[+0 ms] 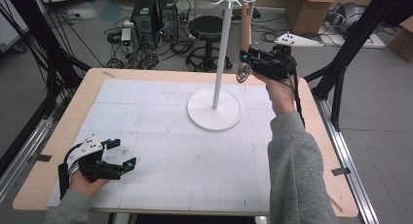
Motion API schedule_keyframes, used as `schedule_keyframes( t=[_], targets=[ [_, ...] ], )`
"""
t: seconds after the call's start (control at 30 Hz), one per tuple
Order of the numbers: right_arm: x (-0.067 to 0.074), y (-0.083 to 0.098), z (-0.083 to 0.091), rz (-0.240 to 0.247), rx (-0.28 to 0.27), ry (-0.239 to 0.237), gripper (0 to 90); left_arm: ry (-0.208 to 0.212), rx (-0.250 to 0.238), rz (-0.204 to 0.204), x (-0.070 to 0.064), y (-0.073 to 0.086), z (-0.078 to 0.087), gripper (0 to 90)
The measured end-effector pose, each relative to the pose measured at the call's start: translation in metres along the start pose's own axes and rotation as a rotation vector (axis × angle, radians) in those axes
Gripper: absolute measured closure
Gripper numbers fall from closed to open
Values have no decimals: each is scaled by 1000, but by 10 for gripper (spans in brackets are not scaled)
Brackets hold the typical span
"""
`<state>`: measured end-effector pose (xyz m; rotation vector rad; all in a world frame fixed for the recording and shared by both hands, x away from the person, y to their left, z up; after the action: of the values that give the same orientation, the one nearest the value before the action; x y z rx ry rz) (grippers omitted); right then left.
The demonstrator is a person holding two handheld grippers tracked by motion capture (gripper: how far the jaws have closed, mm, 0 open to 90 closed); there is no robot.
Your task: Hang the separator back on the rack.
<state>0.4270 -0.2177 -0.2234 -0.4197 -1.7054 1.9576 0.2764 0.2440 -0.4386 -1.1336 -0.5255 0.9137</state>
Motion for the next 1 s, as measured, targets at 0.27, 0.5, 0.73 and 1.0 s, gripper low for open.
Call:
schedule_keyframes(
  t=[0.27,0.5,0.73,1.0],
  targets=[
    [0,0,-4,-5,-1,8,695,2,0,0,0,0,0,17],
    [-2,2,-7,-11,5,9,695,2,1,0,0,0,0,18],
    [-2,2,-10,-12,-5,20,692,-1,-4,-3,0,0,1,17],
    [-4,4,-8,-20,2,19,560,-7,-8,3,0,-1,1,18]
  ],
)
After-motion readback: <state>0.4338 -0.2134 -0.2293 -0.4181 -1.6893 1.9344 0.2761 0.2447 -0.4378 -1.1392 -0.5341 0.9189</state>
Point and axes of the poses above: each handheld gripper's, and its own axes: z roughly backward along the jaws, y roughly out of its underside, x roughly to its left, the point moved 2 cm from there along -z, roughly forward along the jaws, and after that the axes turned 12 degrees about -y, right-handed, at the moved point
